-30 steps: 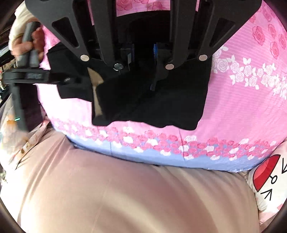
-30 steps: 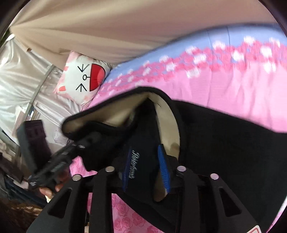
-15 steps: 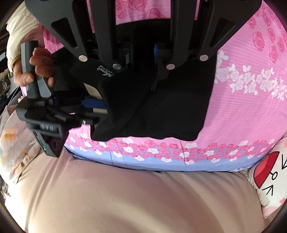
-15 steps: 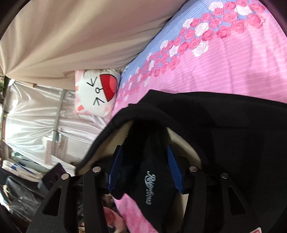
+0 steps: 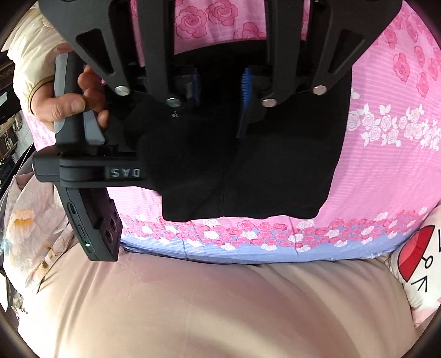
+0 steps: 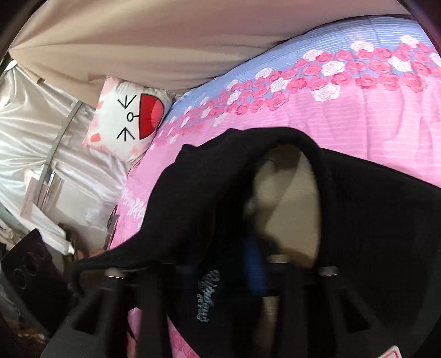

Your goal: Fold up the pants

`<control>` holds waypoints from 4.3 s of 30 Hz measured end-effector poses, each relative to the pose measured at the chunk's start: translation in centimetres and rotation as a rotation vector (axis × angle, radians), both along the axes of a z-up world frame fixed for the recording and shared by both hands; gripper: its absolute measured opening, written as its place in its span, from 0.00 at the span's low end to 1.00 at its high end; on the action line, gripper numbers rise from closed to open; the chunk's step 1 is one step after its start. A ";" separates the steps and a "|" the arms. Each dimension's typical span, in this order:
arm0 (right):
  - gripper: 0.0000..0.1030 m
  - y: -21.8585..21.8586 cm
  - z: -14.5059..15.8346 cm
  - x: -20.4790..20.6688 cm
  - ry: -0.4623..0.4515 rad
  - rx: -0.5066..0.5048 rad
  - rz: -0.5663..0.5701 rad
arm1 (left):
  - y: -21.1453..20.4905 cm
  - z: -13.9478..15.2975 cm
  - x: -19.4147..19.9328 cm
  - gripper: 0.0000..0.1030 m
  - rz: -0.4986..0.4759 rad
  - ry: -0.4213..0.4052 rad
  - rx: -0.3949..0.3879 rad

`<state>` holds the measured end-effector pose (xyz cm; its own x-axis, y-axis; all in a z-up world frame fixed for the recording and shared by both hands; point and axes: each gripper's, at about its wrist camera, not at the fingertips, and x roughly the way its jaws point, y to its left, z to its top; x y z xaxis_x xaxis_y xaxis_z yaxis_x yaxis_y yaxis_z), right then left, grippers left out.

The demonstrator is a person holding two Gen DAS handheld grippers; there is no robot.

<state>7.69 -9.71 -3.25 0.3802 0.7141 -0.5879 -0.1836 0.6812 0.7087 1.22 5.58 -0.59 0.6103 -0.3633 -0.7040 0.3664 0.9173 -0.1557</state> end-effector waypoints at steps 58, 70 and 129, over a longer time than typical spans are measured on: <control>0.21 -8.9 7.5 -8.9 -0.265 -0.278 -0.250 | -4.0 -1.9 -0.4 0.95 0.130 -0.025 0.242; 0.30 -15.3 3.8 -12.5 -0.158 -0.262 -0.494 | -1.3 -1.4 -0.7 0.95 0.144 -0.034 0.210; 0.30 -14.6 -1.7 -18.0 -0.100 -0.239 -0.452 | 0.9 -3.5 1.6 0.26 0.040 0.230 -0.191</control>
<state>-10.33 -24.28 -4.91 0.6823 0.3165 -0.6590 0.1067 0.8487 0.5181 2.80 6.45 -4.07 0.4593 -0.4810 -0.7468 0.2654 0.8766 -0.4014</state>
